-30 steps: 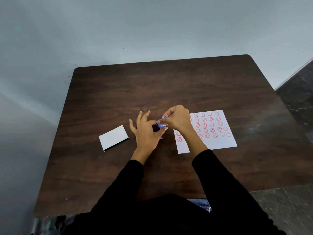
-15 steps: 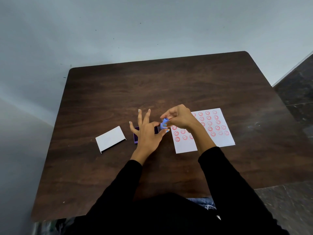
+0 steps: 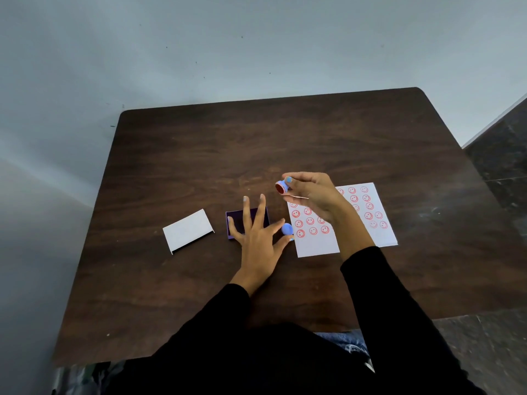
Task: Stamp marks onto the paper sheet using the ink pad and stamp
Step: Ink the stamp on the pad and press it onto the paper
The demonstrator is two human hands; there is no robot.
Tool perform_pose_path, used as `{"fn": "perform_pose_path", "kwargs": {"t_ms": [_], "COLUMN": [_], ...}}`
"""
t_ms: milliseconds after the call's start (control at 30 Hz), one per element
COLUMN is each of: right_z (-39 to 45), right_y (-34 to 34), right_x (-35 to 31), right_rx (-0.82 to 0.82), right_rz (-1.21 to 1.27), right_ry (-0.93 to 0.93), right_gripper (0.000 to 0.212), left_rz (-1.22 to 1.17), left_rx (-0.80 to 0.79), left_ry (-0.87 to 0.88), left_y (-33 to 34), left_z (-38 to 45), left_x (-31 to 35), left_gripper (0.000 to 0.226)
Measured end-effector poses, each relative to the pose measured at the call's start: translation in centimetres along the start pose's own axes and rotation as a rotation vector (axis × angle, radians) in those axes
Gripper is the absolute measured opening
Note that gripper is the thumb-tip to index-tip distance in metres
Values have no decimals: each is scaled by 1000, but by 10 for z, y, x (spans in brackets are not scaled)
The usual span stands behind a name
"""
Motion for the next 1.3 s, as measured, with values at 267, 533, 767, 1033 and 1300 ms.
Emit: {"fn": "perform_pose_path", "kwargs": {"t_ms": [267, 533, 767, 1033, 1300], "right_z": [-5, -14, -19, -19, -15], "right_y": [9, 29, 46, 51, 57], "right_x": [12, 17, 31, 39, 40], "right_rx": [21, 85, 113, 210, 234], "right_rz": [720, 922, 935, 988, 544], "right_ry": [126, 225, 259, 264, 58], "right_gripper": [15, 12, 13, 18, 13], "left_rz": [-42, -96, -162, -184, 80], "left_rx": [-20, 3, 17, -33, -29], "left_ry": [-105, -179, -167, -165, -128], "left_y": [-18, -12, -8, -6, -4], "left_z": [14, 6, 9, 30, 32], "left_x": [-37, -61, -56, -45, -58], "left_gripper": [120, 109, 102, 104, 89]}}
Point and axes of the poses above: each hand's wrist, its own z-axis towards the middle knuckle, its own y-axis out of the palm, x = y × z, the point moved 2 cm from there along z, towards the middle knuckle, and after that the axes turned 13 degrees about -y, right-handed, at the moved point
